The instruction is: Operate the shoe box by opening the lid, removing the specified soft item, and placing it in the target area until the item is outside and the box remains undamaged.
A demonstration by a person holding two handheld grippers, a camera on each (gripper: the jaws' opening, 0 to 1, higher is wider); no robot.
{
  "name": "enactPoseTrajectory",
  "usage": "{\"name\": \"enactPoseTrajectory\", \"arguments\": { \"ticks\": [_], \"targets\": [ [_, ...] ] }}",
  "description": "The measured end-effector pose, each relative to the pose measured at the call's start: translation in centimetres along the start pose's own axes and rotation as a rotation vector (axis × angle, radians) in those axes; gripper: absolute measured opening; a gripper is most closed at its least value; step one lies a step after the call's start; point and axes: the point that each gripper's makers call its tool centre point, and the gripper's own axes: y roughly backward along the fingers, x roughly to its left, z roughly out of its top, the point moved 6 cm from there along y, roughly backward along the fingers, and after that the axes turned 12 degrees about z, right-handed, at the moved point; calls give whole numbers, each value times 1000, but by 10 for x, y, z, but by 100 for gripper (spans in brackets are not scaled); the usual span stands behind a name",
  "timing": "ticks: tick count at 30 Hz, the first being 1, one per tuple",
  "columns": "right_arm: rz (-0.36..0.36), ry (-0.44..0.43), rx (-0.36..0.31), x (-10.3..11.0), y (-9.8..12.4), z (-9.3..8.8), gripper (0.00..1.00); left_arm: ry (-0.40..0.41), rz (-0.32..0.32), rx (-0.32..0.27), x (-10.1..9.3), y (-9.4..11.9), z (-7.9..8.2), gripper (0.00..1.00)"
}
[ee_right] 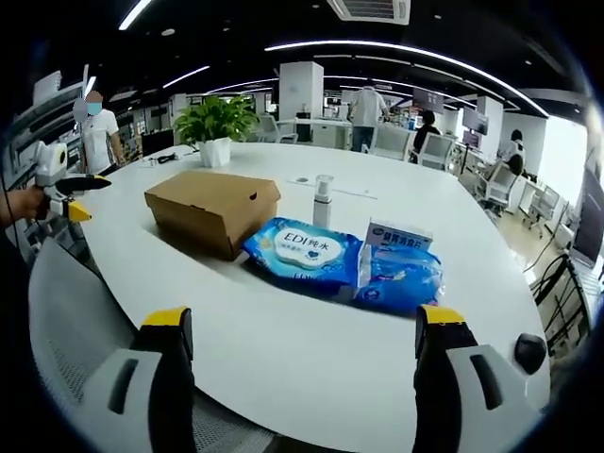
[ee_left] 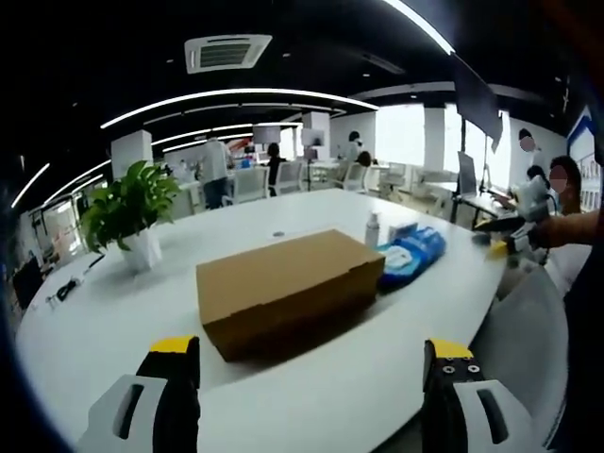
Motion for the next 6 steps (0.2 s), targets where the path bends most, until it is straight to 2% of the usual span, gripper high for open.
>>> {"name": "enactPoseTrajectory", "arguments": {
  "ticks": [6],
  "targets": [
    [0, 0, -6, 0, 1, 1, 93, 8, 4, -1, 1, 0, -2, 100]
  ]
}}
